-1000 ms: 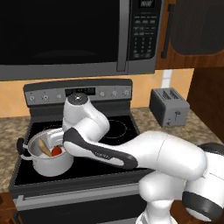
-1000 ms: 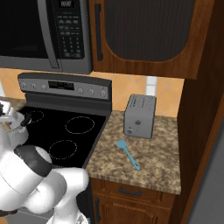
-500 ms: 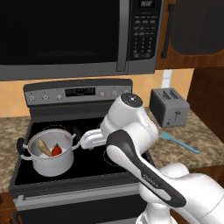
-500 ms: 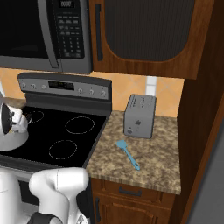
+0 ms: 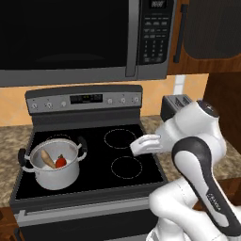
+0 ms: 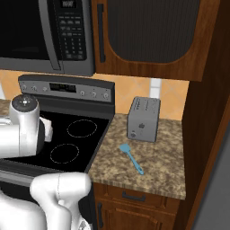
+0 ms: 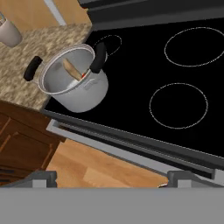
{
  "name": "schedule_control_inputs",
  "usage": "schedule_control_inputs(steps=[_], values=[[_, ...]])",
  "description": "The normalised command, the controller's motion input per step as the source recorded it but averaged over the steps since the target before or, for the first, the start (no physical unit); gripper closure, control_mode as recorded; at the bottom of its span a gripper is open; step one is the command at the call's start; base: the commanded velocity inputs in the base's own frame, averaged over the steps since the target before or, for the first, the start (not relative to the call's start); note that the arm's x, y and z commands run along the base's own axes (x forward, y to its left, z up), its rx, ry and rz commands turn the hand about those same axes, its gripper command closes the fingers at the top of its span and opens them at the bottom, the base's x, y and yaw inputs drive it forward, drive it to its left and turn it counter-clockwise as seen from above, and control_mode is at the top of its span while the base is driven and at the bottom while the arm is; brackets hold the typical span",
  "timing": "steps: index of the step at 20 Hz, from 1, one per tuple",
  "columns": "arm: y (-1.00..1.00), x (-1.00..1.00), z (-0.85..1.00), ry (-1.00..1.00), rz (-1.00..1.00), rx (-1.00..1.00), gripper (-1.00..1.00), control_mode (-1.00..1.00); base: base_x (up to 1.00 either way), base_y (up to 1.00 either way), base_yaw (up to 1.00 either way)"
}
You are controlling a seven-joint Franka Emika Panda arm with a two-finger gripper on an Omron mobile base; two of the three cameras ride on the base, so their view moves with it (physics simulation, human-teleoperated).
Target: Put the sweet potato and tomato in the pot. Retrieve the spatula and lightly stir the vegetables in the pot.
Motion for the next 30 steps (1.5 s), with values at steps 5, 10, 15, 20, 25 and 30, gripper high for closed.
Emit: schedule_control_inputs(steps=[5,10,15,20,25,30], values=[[-1.00,-0.14,0.26,-0.02,0.00,0.00,-1.00,-1.00,0.00,0.00,0.00],[-1.00,-0.28,0.00,0.02,0.00,0.00,-1.00,-1.00,0.00,0.00,0.00],[-0.97,-0.17,0.00,0.02,0.04,0.00,-1.00,-1.00,0.00,0.00,0.00],[-0.84,-0.11,0.00,0.03,0.07,0.00,-1.00,-1.00,0.00,0.00,0.00],[-0.52,0.00,-0.12,0.07,0.14,0.00,-1.00,-1.00,0.00,0.00,0.00],[-0.11,-0.02,-0.13,-0.13,0.11,-0.06,-1.00,-1.00,0.00,0.00,0.00]])
